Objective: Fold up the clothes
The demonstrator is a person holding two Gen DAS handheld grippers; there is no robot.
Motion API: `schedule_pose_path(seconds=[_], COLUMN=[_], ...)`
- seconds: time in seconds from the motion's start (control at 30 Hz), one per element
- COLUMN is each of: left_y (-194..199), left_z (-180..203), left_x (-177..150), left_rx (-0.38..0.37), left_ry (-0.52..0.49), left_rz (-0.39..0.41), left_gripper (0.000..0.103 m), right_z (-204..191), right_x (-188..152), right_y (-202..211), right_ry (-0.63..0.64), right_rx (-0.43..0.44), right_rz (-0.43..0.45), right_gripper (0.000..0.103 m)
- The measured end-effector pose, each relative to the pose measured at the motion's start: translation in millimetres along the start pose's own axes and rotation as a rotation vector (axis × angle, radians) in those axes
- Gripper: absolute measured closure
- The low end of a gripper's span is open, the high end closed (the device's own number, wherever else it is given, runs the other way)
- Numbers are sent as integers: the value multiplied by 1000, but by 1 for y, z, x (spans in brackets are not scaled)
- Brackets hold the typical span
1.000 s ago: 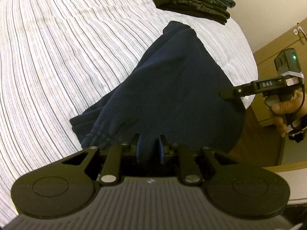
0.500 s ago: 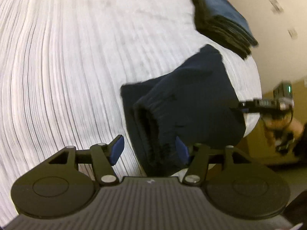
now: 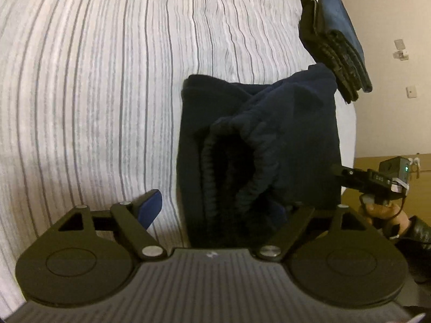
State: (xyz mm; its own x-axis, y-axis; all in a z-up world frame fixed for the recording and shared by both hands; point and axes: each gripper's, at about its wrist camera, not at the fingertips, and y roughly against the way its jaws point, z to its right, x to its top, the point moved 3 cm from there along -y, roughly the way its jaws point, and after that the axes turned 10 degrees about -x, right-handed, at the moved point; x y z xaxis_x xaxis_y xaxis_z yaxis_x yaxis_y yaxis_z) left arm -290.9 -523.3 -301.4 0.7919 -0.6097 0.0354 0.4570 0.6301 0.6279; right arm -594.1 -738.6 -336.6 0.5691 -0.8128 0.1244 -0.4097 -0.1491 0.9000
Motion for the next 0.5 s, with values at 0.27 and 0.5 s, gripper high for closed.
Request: schedule_pose_path(seconds=[0.27, 0.5], left_y=[-9, -6], left_z=[-1, 1], left_x=[6, 2], left_rx=[-90, -95], left_ry=[-31, -40], left_rz=[-41, -2], left_gripper=[53, 62], right_z=[3, 11], right_x=[12, 9], right_y=[-14, -8], right_ry=[41, 24], right_rx=[87, 179], right_rz=[-10, -13], right_gripper=[16, 16])
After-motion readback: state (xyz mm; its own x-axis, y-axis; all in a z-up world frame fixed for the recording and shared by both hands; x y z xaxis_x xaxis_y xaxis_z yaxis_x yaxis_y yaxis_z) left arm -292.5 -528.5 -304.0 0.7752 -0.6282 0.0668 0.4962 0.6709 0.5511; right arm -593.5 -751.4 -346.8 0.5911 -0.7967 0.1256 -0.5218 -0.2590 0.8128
